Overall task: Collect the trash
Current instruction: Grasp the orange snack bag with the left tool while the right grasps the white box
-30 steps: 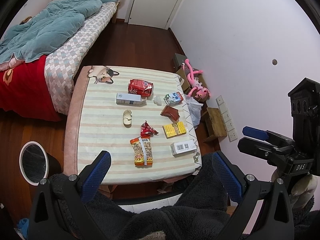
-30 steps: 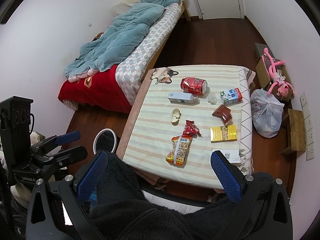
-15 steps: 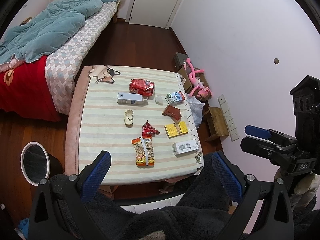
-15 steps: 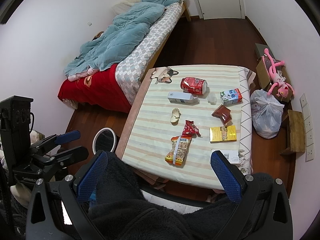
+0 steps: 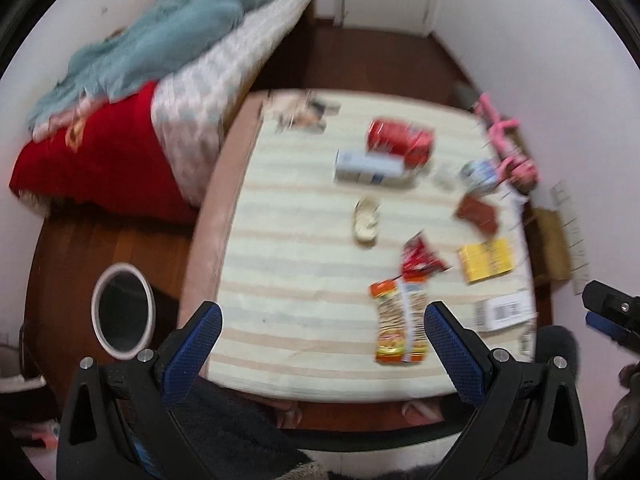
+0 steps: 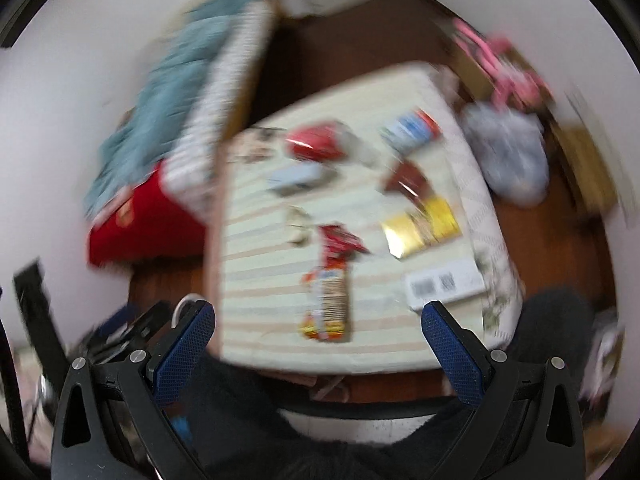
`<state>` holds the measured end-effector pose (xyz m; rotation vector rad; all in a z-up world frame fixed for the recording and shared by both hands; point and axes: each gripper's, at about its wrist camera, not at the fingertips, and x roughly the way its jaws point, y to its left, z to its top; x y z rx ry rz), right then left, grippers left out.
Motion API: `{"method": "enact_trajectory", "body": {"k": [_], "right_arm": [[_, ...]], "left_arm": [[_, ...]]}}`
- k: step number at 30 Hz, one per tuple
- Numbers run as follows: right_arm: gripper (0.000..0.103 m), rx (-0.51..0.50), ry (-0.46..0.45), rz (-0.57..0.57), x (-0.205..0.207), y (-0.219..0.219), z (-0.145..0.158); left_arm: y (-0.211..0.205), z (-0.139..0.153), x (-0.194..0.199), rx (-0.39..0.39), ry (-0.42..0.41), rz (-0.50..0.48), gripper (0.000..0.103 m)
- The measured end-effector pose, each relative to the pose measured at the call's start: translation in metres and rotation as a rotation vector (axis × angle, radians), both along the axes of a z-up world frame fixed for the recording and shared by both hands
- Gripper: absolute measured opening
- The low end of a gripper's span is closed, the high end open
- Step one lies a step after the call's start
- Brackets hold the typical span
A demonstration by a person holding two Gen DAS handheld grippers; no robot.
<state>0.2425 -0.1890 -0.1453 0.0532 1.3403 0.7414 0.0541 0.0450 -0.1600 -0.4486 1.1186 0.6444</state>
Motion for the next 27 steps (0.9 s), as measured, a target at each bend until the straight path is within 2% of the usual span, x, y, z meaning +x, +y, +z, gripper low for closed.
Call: {"method": "enact_trajectory", "body": {"k": [2, 5, 9, 11, 13, 14, 16, 17, 18, 20, 23, 25, 27], "right_arm": [[0.103, -0.041, 0.09, -0.115, 0.019, -0.007, -0.056], [0.102, -0.102, 0.212, -0.251, 0.041, -0.017, -0.124], [0.102, -0.144, 0.273, -0.388, 0.057, -0.024, -0.176], [0.101, -0.153, 0.278, -0.42, 0.063, -0.022, -0.194], [0.095, -0.161, 0.275, -0.431, 0.07, -0.018, -0.204], [0.087, -0.17, 0.274, -0.426, 0.073, -0.016, -0.21], [0.08, -0.202, 0.262, -0.396, 0.072, -0.008, -0.212], [0.069, -0.217, 0.242, -0.373, 0.073, -0.006, -0.21], [0.068, -0.235, 0.23, -0.345, 0.073, -0.004, -0.209], [0.067, -0.276, 0.202, -0.257, 0.072, -0.002, -0.207], [0.067, -0.409, 0.113, -0.043, 0.061, 0.006, -0.199], [0.068, -0.452, 0.073, -0.009, 0.055, 0.001, -0.193], [0.085, -0.395, 0.123, -0.055, 0.054, -0.009, -0.194]], "left_arm": [[0.004, -0.031, 0.007, -0.051, 0.047, 0.027, 0.103], [0.007, -0.067, 0.013, -0.133, 0.086, 0.057, 0.103], [0.0, -0.098, 0.024, -0.186, 0.137, 0.071, 0.103], [-0.004, -0.107, 0.031, -0.206, 0.148, 0.063, 0.103], [-0.009, -0.113, 0.038, -0.218, 0.16, 0.045, 0.103], [-0.011, -0.115, 0.043, -0.221, 0.163, 0.035, 0.103], [-0.017, -0.119, 0.051, -0.229, 0.165, 0.012, 0.103], [-0.019, -0.121, 0.056, -0.236, 0.163, -0.003, 0.103], [-0.022, -0.123, 0.061, -0.242, 0.162, -0.019, 0.103], [-0.028, -0.127, 0.07, -0.258, 0.165, -0.05, 0.103], [-0.037, -0.137, 0.083, -0.285, 0.16, -0.093, 0.102], [-0.042, -0.144, 0.09, -0.294, 0.168, -0.116, 0.101], [-0.046, -0.153, 0.096, -0.292, 0.184, -0.126, 0.099]]}}
